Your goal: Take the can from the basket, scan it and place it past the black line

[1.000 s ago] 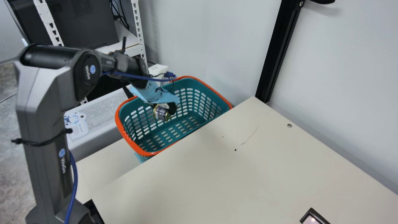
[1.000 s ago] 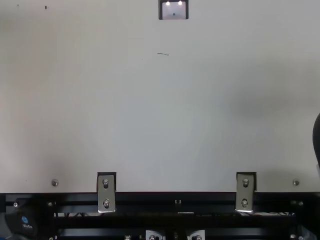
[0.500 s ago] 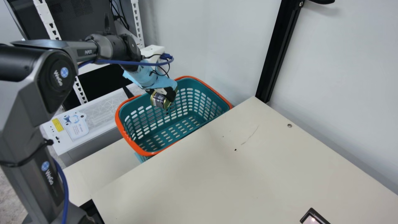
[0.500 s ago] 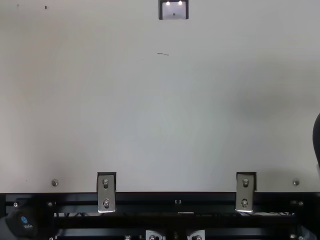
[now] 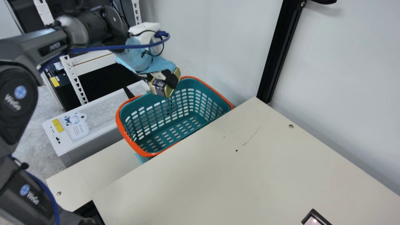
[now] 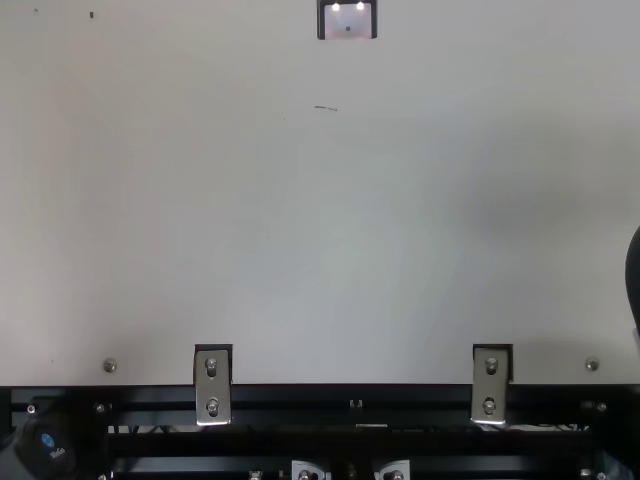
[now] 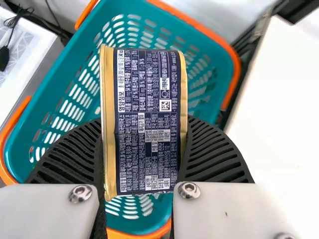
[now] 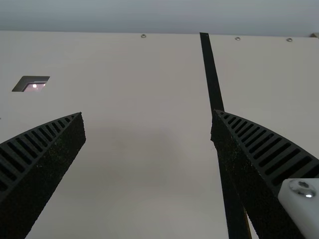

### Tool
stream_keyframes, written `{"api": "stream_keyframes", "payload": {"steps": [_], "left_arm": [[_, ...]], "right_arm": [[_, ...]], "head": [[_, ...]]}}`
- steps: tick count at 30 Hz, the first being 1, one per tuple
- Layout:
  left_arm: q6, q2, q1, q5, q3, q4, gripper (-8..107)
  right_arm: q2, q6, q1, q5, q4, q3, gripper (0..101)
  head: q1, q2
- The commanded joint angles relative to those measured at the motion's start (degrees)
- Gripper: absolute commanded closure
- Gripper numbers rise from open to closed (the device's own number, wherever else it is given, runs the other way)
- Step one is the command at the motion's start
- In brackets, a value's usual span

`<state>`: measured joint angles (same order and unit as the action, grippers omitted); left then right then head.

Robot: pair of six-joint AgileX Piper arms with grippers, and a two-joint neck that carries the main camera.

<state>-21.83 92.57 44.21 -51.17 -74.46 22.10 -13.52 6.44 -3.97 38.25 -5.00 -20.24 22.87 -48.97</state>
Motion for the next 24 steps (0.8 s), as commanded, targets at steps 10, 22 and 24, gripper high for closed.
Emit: {"api": "stream_keyframes", "payload": {"steps": [10, 22, 24], "left_arm": [[3.4, -8.0, -1.0, -10.2, -3.3, 2.1, 89], [10.6, -14.6, -3.3, -18.7, -7.5, 4.2, 89], [12.3, -15.4, -4.4, -18.7, -7.1, 4.0, 89]], "right_arm": [[0.0, 0.0, 0.0, 0.0, 0.0, 0.0, 0], [0.0, 0.0, 0.0, 0.0, 0.0, 0.0, 0], [0.0, 0.0, 0.0, 0.0, 0.0, 0.0, 0]], "head": [[2.1, -1.9], [2.1, -1.9], [2.1, -1.9]]}}
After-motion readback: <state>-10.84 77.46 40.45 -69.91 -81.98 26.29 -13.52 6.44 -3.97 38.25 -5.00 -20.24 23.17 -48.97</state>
